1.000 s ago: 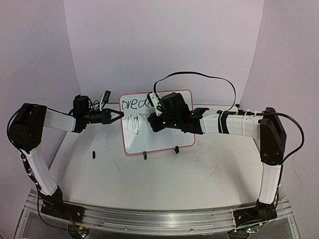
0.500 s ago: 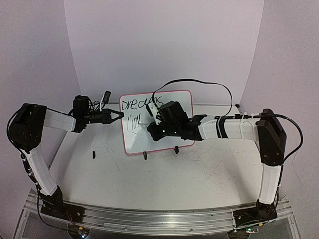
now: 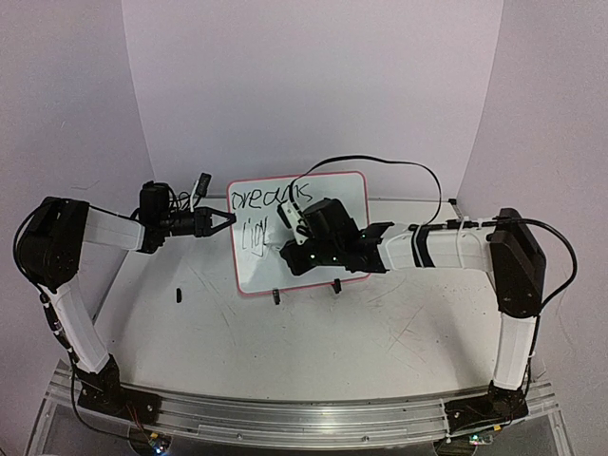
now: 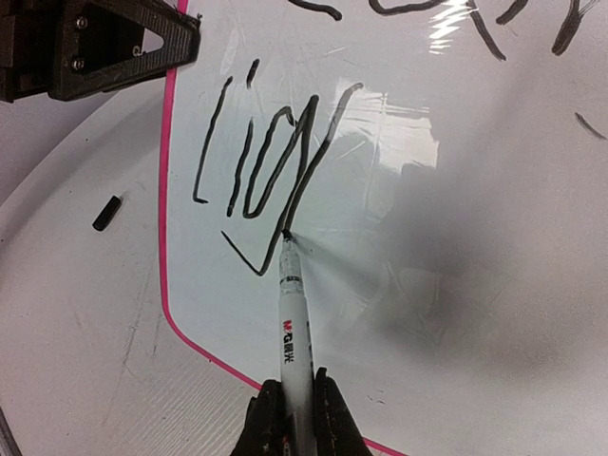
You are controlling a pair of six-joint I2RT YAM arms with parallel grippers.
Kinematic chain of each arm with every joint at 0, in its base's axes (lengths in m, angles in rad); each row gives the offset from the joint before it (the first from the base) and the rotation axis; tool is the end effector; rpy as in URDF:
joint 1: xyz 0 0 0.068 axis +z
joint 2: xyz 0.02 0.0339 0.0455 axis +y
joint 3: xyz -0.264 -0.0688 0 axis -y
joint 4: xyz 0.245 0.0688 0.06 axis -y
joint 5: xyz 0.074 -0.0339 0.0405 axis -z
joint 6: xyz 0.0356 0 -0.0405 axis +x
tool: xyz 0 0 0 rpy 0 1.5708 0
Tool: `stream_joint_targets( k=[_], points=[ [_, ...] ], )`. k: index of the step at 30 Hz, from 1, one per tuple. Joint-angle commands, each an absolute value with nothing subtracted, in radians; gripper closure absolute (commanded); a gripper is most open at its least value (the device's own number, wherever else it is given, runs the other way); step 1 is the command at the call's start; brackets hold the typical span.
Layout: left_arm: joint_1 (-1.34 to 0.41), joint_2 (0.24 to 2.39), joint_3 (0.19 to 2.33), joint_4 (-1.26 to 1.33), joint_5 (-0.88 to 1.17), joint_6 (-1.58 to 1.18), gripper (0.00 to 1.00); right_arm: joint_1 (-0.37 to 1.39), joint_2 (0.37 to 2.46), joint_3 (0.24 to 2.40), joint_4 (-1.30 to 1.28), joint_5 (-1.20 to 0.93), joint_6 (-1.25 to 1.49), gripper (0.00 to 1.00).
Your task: Write a sentence on the whiteboard
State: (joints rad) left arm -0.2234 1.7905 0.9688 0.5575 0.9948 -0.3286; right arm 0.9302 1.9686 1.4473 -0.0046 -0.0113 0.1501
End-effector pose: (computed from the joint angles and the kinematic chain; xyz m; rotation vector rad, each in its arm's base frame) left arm 0.3624 -0.1130 0.2082 0.6367 1.7927 -1.2841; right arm 0.2742 0.3686 0.2319 -0.8304 2.0013 0.6521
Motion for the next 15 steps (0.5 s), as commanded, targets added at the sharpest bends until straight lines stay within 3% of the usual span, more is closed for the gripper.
stream_joint_targets(
  k=[1, 15],
  points=[
    [-0.229, 1.804, 1.011, 0.562, 0.951, -0.277, 1.00, 0.921, 1.946, 1.508, -0.013, 0.059, 0.145, 1.00],
    [-0.230, 1.807, 1.012, 0.560, 0.954, -0.274, 1.00, 0.893, 1.946, 1.532, -0.009, 0.090, 0.151, 1.00]
  ],
)
